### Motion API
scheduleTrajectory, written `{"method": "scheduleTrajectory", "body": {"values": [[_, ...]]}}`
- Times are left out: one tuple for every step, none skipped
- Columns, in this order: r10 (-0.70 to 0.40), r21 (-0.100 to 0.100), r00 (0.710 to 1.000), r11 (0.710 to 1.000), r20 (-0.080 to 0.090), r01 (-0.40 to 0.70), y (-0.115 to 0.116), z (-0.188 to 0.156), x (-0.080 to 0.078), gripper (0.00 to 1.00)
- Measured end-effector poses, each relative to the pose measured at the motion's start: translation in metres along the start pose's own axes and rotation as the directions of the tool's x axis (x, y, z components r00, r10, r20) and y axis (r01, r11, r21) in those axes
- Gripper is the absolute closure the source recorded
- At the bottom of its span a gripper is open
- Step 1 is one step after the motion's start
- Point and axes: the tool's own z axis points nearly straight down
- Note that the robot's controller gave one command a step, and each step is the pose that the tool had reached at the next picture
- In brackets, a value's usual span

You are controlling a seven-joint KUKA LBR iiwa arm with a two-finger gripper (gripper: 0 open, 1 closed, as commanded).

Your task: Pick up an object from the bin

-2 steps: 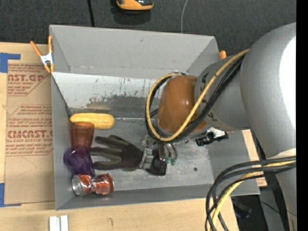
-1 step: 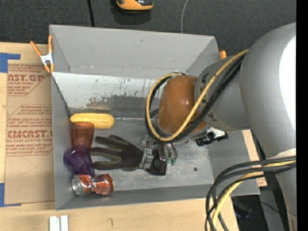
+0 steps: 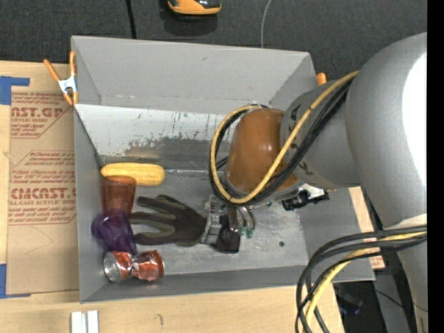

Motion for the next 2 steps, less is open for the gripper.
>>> {"method": "scheduleTrajectory", "body": {"values": [[0.000, 0.000, 1.000, 1.000, 0.000, 0.000, 0.0000, 0.0000, 0.0000, 1.00], [0.000, 0.000, 1.000, 1.000, 0.000, 0.000, 0.0000, 0.0000, 0.0000, 1.00]]}}
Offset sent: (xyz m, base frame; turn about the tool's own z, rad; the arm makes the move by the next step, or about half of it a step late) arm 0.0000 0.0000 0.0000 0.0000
